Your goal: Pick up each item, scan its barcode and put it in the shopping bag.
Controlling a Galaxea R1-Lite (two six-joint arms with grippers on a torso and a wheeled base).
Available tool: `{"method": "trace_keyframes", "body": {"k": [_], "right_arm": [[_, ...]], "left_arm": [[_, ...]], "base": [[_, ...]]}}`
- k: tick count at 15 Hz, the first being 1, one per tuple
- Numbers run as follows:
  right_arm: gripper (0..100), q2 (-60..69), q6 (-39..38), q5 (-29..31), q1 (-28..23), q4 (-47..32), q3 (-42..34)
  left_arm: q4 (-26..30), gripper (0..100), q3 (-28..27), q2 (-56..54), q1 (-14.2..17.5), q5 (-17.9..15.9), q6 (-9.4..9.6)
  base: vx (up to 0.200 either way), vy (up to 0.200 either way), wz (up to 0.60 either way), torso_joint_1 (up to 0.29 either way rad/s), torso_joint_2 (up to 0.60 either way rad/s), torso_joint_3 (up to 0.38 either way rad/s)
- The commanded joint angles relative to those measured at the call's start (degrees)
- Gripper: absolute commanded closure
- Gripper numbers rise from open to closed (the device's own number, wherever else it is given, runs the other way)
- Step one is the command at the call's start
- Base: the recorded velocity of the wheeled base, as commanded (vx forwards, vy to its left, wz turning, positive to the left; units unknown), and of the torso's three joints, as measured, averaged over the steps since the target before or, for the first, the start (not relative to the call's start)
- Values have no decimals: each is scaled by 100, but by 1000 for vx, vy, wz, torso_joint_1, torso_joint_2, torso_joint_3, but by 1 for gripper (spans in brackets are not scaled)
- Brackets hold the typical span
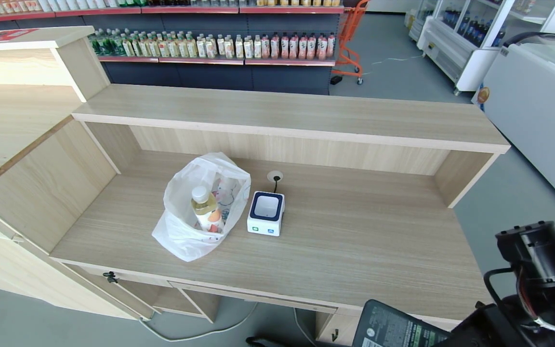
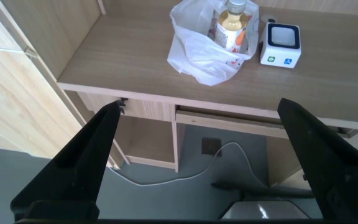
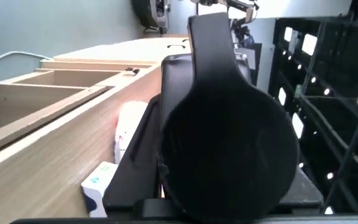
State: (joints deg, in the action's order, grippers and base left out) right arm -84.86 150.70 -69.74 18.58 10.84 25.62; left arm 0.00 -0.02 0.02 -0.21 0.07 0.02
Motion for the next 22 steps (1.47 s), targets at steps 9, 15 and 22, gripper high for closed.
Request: {"method": "trace_keyframes", "body": {"k": [9, 15, 22], "right_arm": [[100, 1367, -8953, 989, -2086, -178, 92], [100, 1411, -17452, 2843, -2297, 1667, 505], [100, 1235, -18524, 3213, -2236, 1623, 312]], "left_arm": [[0, 0, -6, -2, 3, 1, 6], [0, 0, 2, -2, 3, 1, -2], [0, 0, 2, -2, 3, 1, -2]], "base": [[0, 0, 0, 0, 0, 0], [0, 0, 0, 0, 0, 0], [0, 0, 0, 0, 0, 0]]}}
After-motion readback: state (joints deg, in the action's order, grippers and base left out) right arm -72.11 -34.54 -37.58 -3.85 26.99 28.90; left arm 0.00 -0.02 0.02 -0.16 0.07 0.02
